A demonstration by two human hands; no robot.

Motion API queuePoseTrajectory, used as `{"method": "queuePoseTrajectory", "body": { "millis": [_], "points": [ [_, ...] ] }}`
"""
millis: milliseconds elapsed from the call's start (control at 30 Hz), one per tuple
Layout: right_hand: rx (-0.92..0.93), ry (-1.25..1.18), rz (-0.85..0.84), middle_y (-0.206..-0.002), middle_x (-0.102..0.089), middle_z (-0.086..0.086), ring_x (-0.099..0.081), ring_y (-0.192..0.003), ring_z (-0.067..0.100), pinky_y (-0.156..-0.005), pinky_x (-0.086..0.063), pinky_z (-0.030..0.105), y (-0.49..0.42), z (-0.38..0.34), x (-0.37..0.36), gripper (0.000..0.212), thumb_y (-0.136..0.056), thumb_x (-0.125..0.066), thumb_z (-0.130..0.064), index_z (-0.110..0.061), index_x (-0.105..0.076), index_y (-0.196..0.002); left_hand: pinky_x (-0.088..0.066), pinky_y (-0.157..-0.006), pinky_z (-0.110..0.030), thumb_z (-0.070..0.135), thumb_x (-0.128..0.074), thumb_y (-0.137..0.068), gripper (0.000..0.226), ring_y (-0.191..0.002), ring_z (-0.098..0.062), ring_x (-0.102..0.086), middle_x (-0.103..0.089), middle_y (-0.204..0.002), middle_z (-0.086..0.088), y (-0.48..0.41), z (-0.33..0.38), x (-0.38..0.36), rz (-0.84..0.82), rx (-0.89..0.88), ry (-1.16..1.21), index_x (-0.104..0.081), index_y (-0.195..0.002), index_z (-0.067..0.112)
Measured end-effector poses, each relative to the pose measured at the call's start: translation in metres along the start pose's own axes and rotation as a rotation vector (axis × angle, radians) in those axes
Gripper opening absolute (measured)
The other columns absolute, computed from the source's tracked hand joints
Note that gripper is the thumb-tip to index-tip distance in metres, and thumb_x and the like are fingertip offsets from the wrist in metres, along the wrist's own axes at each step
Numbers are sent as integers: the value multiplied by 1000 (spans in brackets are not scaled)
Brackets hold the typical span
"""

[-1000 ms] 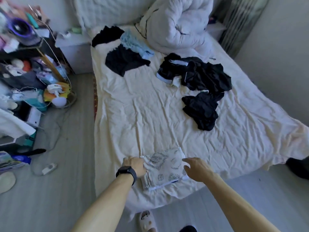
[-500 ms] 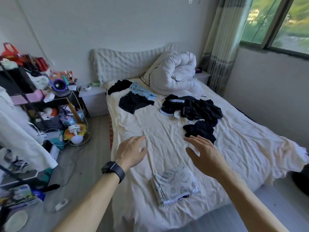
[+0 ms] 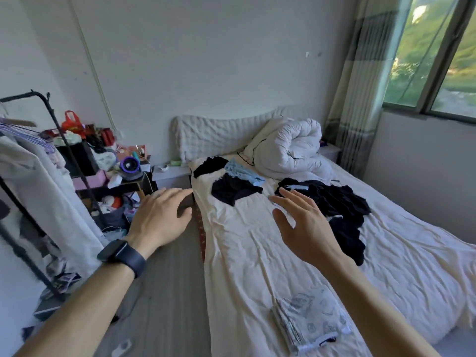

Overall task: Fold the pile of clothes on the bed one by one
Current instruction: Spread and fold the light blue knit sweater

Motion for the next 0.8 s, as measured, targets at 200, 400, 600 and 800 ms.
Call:
{"method": "queuePoseTrajectory", "body": {
  "millis": [200,400,600,800],
  "points": [
    [58,50,112,-147,-56,-1,-44,-141,21,-113,-28,26,-56,-80,-46,36,-100,-62,-28,-28,-65,-136,-45,-103,-42,47,-42,-86,60,-127,-24,-54,-61,-137,2,-18,-106,39,77,-17,1,-55,-141,25],
    [58,103,138,-146,-57,-1,-45,-141,22,-113,-30,29,-108,-136,-113,36,-101,-59,-33,-28,-64,-137,-43,-105,-40,48,-40,-88,60,-129,-20,-52,-59,-138,6,-54,-203,39,63,-58,-1,-52,-143,27],
    [61,179,158,-141,-62,-1,-48,-139,24,-112,-38,38,-175,-155,-173,43,-98,-47,-43,-28,-67,-133,-41,-105,-40,48,-40,-89,57,-131,-21,-51,-59,-139,6,-127,-271,19,60,-108,-51,-55,-141,29],
    [72,206,148,-137,-65,0,-49,-138,28,-108,-46,49,-282,-133,-246,48,-98,-40,-47,-25,-69,-130,-40,-107,-41,47,-39,-87,57,-132,-20,-49,-57,-142,8,-229,-322,-37,31,-140,-41,-55,-140,32]
  ]
}}
Point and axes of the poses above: each hand's wrist, its own y-axis away from the middle knuckle, its own x-axis out of the back of the hand, z = x × y, the point moved 9 cm from there along -y, towards the middle knuckle
